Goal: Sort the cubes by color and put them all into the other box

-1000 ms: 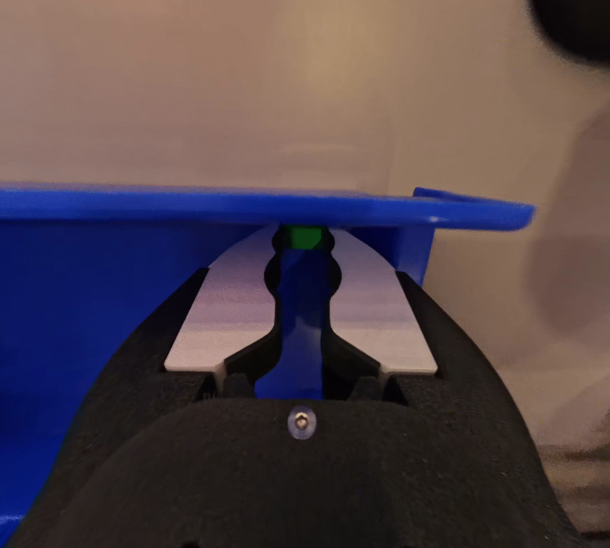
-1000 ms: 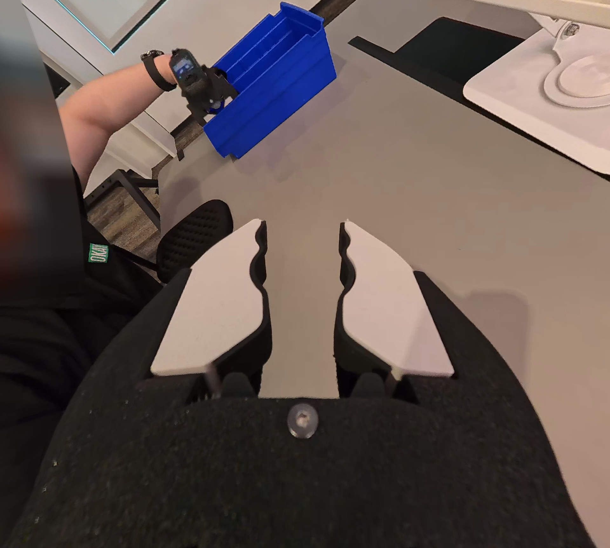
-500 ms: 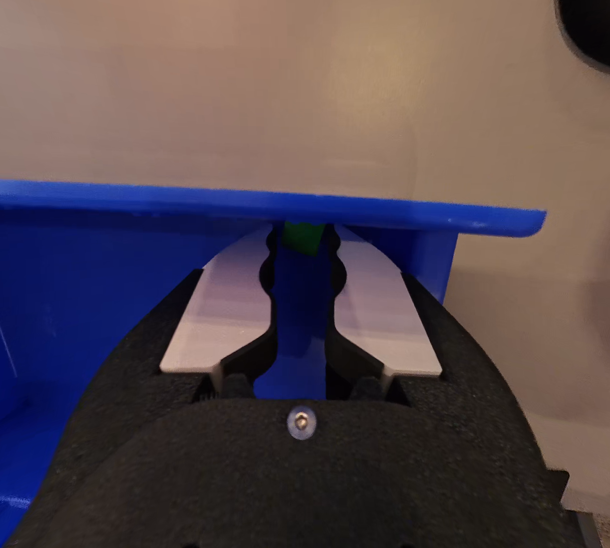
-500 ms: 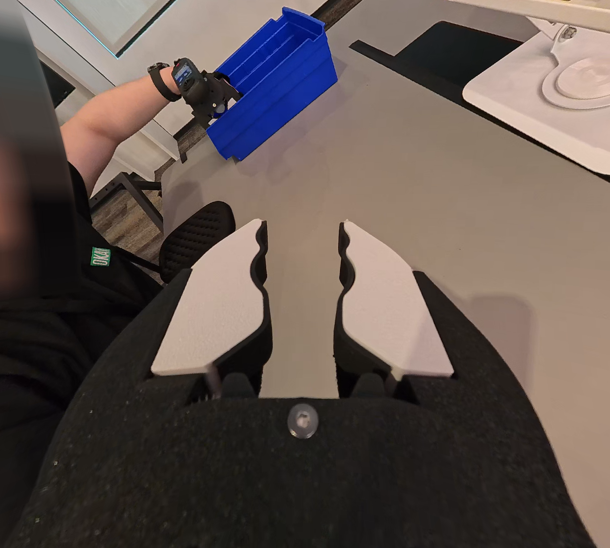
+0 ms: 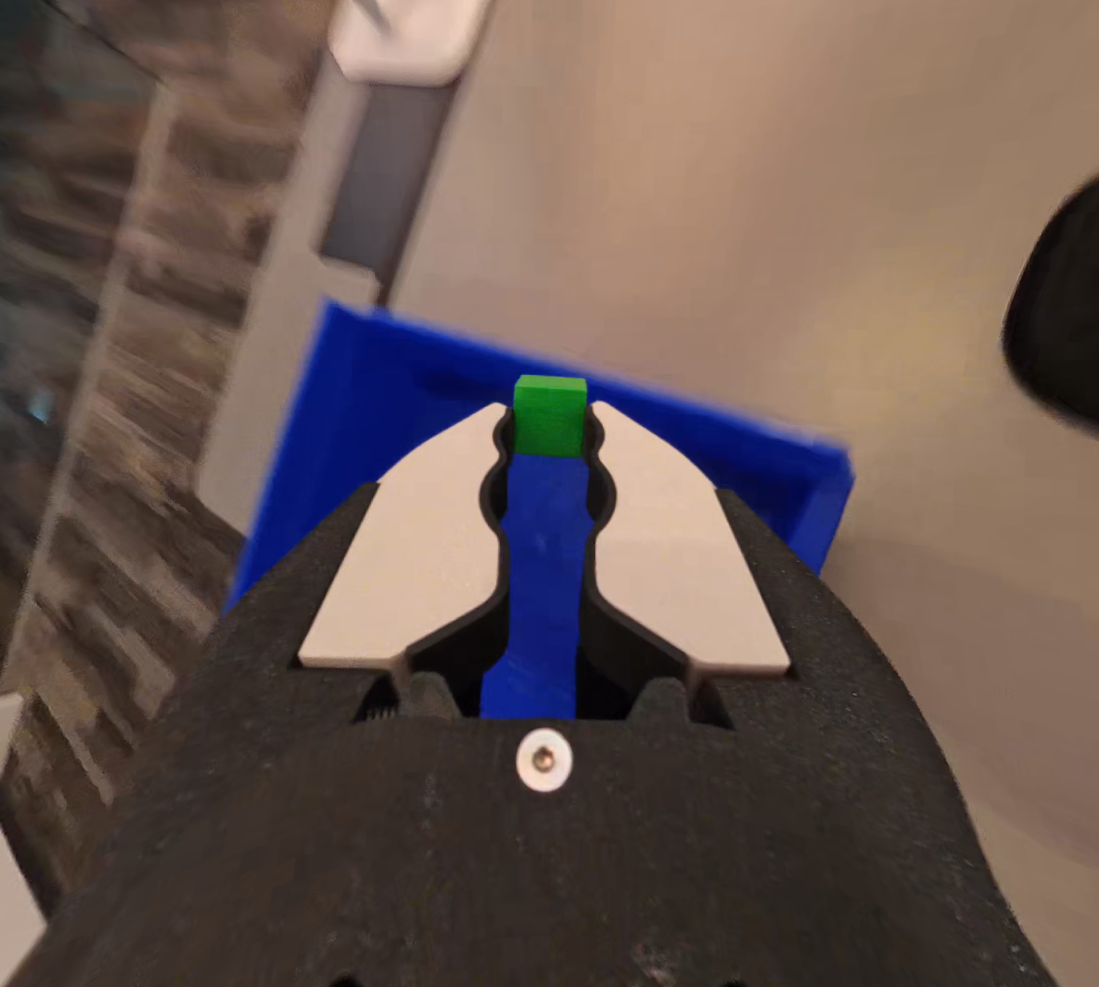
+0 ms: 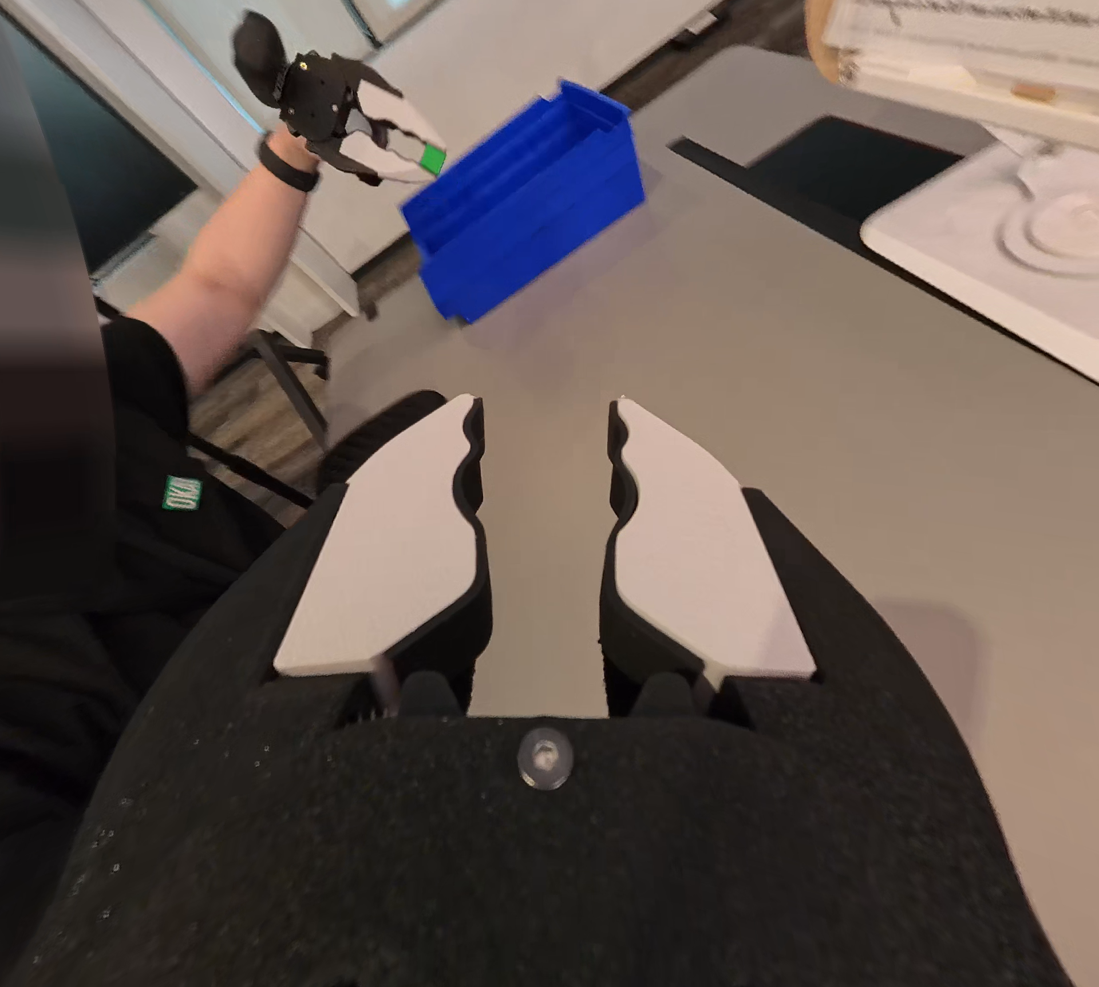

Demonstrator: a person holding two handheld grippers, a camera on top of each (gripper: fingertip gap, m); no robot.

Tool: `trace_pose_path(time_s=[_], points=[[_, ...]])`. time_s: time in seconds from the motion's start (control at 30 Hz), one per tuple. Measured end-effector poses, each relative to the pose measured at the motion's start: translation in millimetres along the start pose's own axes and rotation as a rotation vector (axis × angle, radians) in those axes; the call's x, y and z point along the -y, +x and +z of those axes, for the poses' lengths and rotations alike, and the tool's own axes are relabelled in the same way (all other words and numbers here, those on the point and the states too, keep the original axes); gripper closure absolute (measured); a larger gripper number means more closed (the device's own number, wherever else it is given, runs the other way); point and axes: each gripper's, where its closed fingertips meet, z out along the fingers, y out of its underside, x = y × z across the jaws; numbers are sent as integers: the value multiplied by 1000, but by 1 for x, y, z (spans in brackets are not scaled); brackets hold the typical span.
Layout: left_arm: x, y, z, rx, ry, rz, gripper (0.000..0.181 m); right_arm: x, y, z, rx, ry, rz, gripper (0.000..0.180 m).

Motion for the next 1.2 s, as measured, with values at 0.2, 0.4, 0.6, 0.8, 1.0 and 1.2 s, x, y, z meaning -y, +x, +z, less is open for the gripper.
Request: trace_pose_path(time_s=[0.2,0.4,0.6,0.8,1.0,1.2], points=[[177,47,-18,72,556,123,159,19,-60,34,227,87,-62,139],[290,115,-2,-46,894,182,159,29,-126,48,497,150,27,140],[335,148,17,-78,981,236,159,36,-140,41,630,188,193,140],[329,146,35,-49,951,251,159,29,-148,47,639,147,182,133],[327,151,39,-95,987,227,159,21,-139,61,589,121,199,137],[332,155,42,-101,993,242,159,23,-144,59,660,132,213,156]])
